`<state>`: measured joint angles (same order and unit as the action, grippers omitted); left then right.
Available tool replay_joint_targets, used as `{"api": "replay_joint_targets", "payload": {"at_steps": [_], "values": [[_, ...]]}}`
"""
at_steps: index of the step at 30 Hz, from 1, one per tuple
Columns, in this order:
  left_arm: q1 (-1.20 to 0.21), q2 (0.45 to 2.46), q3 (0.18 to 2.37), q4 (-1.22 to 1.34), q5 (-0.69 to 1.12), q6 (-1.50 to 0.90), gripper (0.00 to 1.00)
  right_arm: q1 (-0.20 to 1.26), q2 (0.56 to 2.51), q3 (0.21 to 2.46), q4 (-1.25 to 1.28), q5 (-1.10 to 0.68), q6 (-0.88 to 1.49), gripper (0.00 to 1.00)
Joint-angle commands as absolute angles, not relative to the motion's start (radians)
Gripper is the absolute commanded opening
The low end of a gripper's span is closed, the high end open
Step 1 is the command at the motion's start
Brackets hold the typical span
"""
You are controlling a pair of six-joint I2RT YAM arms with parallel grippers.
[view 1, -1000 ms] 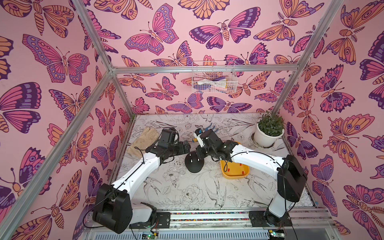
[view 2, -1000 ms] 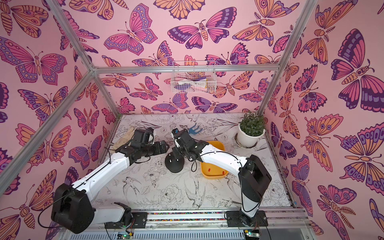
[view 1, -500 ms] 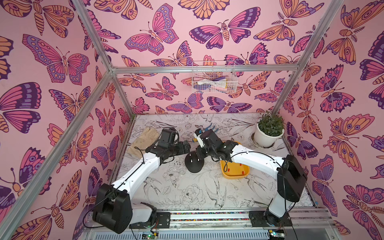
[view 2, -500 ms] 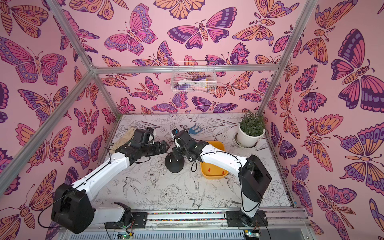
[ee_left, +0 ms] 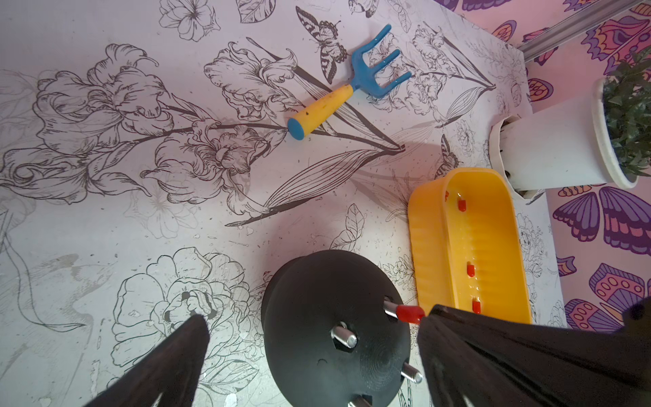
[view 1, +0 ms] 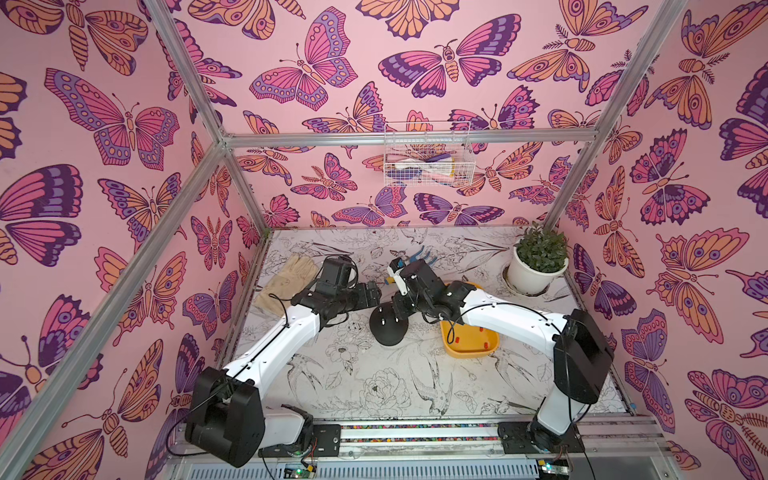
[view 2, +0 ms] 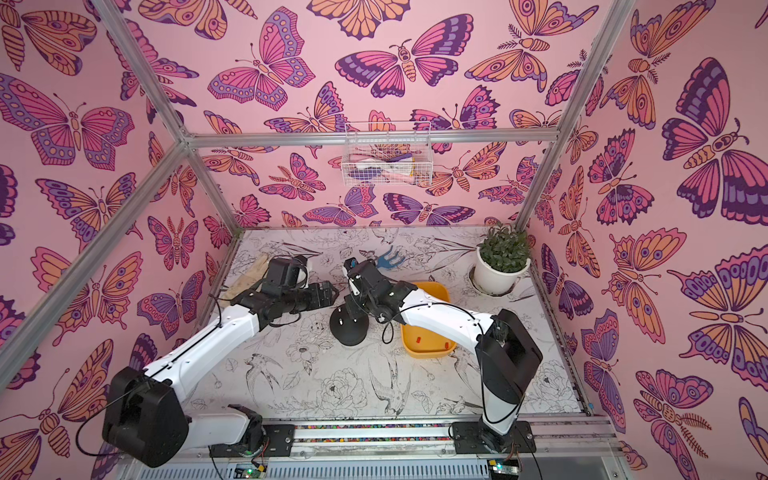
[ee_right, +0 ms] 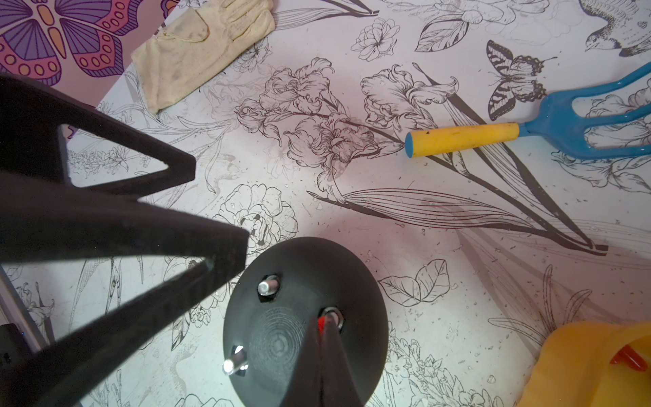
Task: Cover the protruding screws with screw protection sleeves
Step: Attach the screw protection sleeve to the screw.
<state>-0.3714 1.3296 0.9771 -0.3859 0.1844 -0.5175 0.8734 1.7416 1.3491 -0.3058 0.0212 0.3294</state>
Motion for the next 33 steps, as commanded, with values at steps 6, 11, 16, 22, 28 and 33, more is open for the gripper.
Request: {"api": "replay_joint_targets", "payload": {"at_steps": [6,11,16,22,28,33], "values": [[-0.361,1.328,0.965,-0.37,0.191,-0.52,0.95,0.881,1.761,1.34,-0.309,0.014,0.338,0.0],[-0.362,1.325,0.965,-0.37,0.192,-0.519,0.95,0.881,1.763,1.339,-0.31,0.013,0.34,0.0],[-0.362,1.327,0.965,-0.37,0.189,-0.52,0.95,0.881,1.762,1.339,-0.309,0.012,0.341,0.0],[-0.362,1.323,0.963,-0.37,0.19,-0.52,0.95,0.881,1.763,1.337,-0.309,0.012,0.343,0.0],[-0.362,1.326,0.964,-0.37,0.192,-0.52,0.95,0.881,1.752,1.334,-0.31,0.023,0.343,0.0],[-0.362,1.327,0.965,-0.37,0.191,-0.522,0.95,0.881,1.753,1.336,-0.309,0.027,0.342,0.0]]}}
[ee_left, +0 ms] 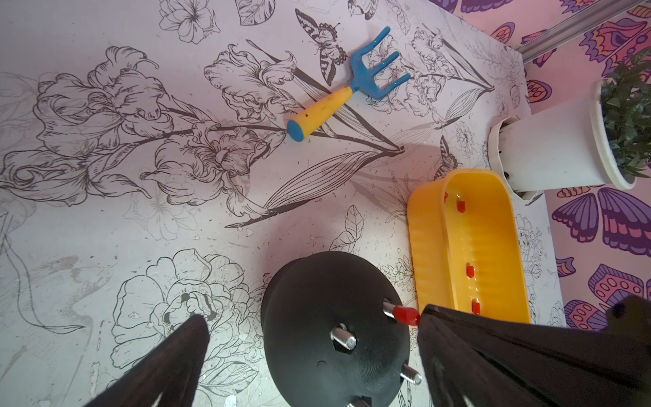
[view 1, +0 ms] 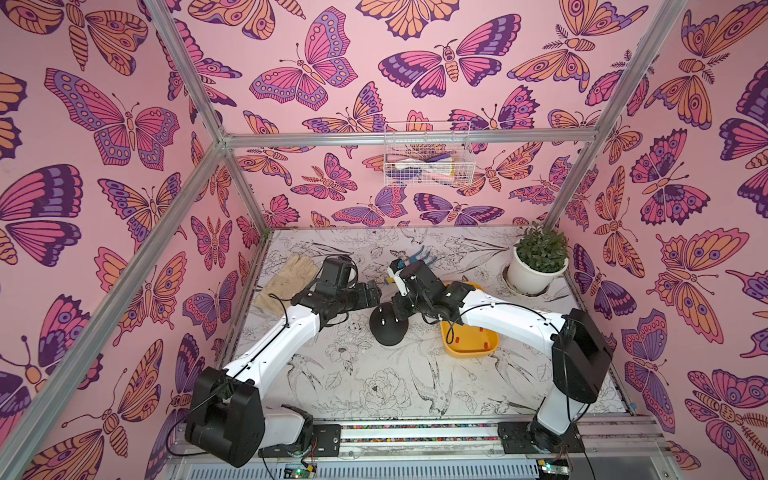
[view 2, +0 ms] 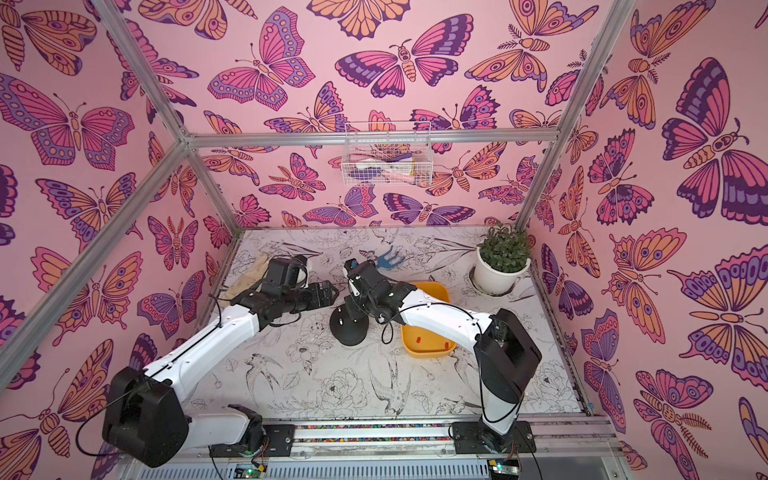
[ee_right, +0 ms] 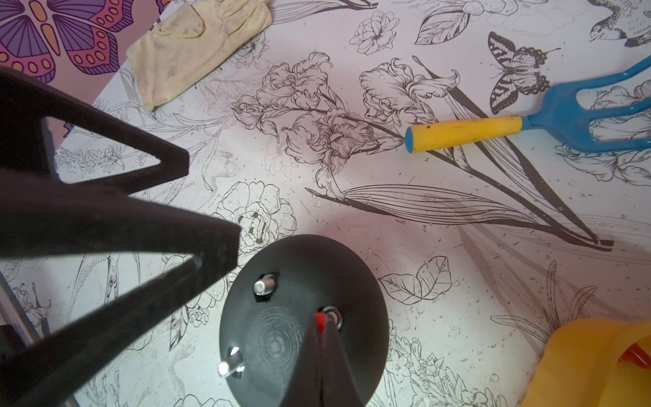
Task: Cover the protruding screws with screw protection sleeves
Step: Attach the screw protection sleeve to the screw.
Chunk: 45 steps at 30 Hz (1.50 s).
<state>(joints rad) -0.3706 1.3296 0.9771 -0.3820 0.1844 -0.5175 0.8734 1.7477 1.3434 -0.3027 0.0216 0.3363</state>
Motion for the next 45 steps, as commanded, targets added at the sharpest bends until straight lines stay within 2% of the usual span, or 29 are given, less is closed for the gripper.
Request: {"api": "replay_joint_targets", "payload": {"at_steps": [1,45], "values": [[-0.362,1.327,0.965,-0.37,0.192,-0.522,0.95,0.881,1.752,1.337,-0.311,0.027,0.342,0.0],[-0.362,1.331,0.962,-0.361,0.199,-0.523,0.95,0.879,1.764,1.315,-0.316,0.029,0.356,0.0]]}}
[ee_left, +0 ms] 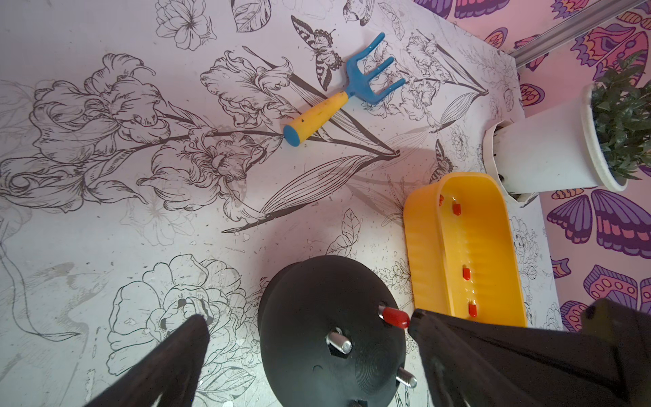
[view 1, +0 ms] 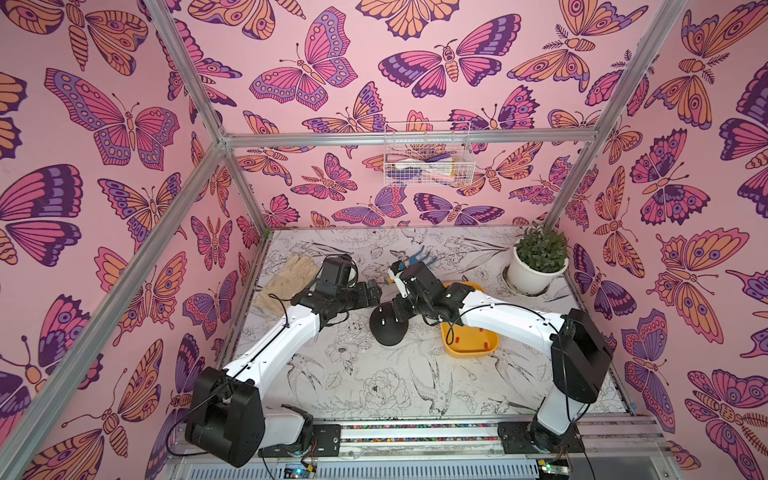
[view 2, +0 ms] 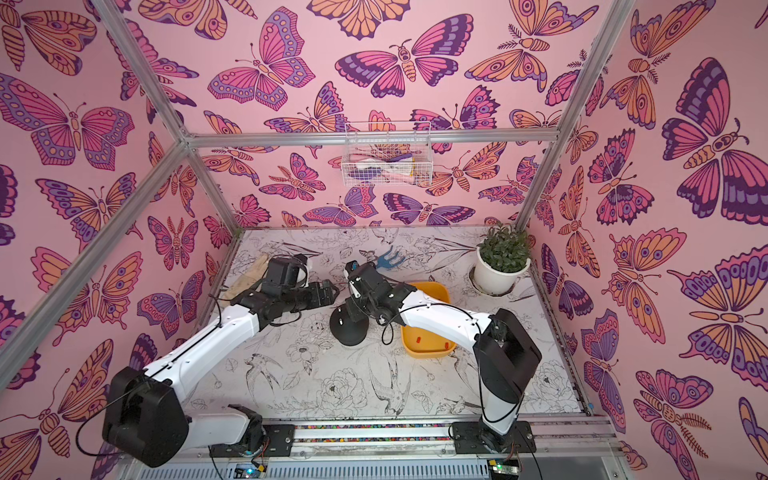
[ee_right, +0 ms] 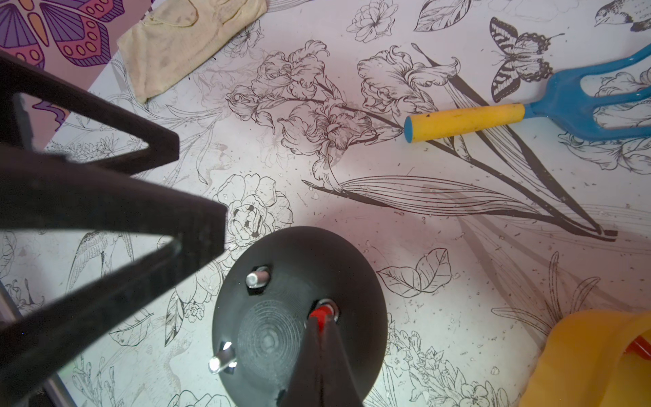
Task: Cover the protruding screws with screw protection sleeves
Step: Attach the screw protection sleeve to the screw.
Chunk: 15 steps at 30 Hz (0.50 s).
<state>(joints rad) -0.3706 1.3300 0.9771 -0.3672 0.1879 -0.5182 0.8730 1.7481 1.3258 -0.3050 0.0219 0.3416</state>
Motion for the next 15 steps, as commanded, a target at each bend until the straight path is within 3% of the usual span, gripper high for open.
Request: {"api": "replay_joint_targets", "payload": {"at_steps": [1,15], "values": [[-0.362,1.333,0.962,-0.36,0.199,-0.522,0.95,0.879,1.765,1.314,-0.315,0.029,0.356,0.0],[-0.362,1.333,0.96,-0.361,0.198,-0.523,0.95,0.873,1.776,1.31,-0.308,0.023,0.363,0.0]]}}
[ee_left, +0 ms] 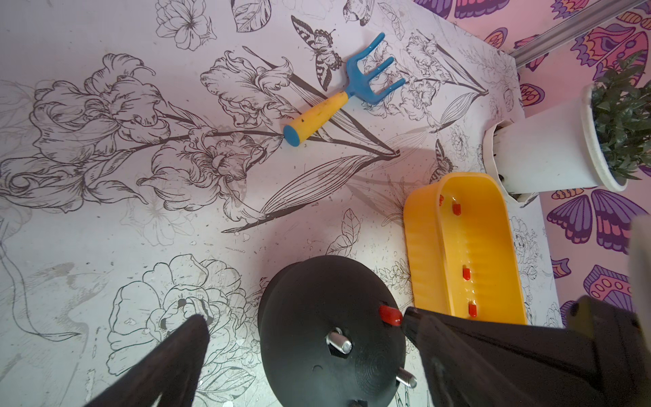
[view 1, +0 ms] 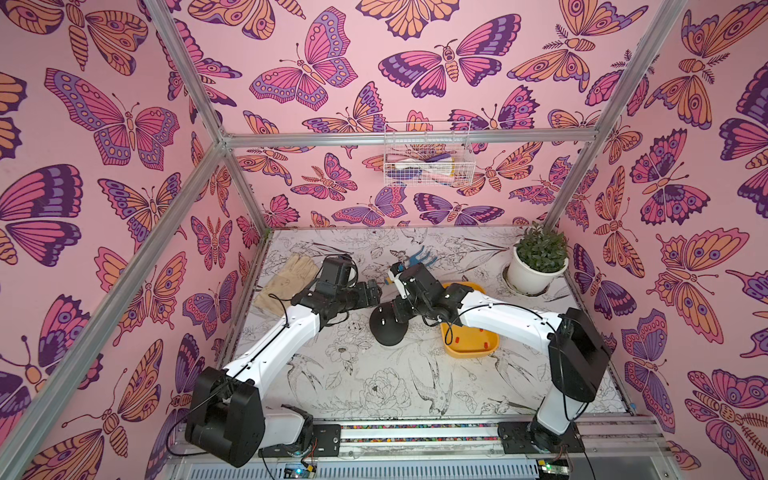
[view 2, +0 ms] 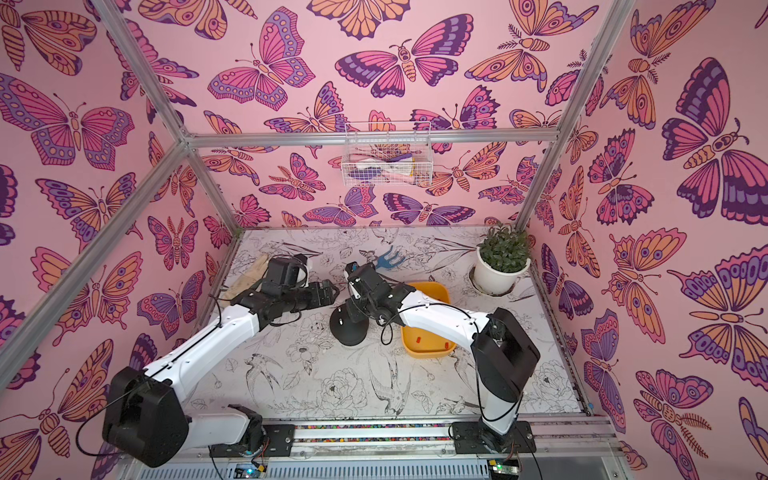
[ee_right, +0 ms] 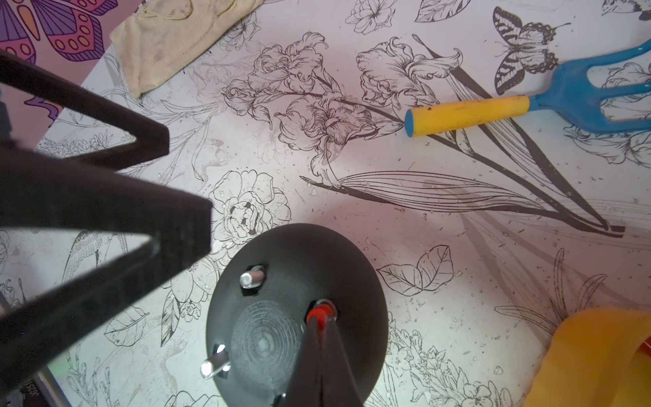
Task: Cover the protruding screws with screw protection sleeves
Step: Attach the screw protection sleeve to the screw.
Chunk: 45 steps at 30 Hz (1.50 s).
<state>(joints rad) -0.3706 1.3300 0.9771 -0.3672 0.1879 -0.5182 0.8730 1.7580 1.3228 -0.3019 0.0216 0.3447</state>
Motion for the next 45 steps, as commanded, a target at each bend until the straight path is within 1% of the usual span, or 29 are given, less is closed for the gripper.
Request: {"api": "replay_joint_targets", "payload": {"at_steps": [1,25,32,45], "values": [[-0.362,1.333,0.96,-0.36,0.198,-0.523,0.95,0.873,1.777,1.309,-0.308,0.022,0.364,0.0],[-0.362,1.324,0.959,-0.361,0.194,-0.522,0.95,0.867,1.798,1.284,-0.301,0.019,0.381,0.0],[-0.362,1.325,0.96,-0.362,0.194,-0.523,0.95,0.865,1.776,1.295,-0.307,0.021,0.375,0.0],[-0.359,1.297,0.958,-0.36,0.198,-0.524,0.95,0.865,1.718,1.308,-0.32,0.041,0.371,0.03]]}}
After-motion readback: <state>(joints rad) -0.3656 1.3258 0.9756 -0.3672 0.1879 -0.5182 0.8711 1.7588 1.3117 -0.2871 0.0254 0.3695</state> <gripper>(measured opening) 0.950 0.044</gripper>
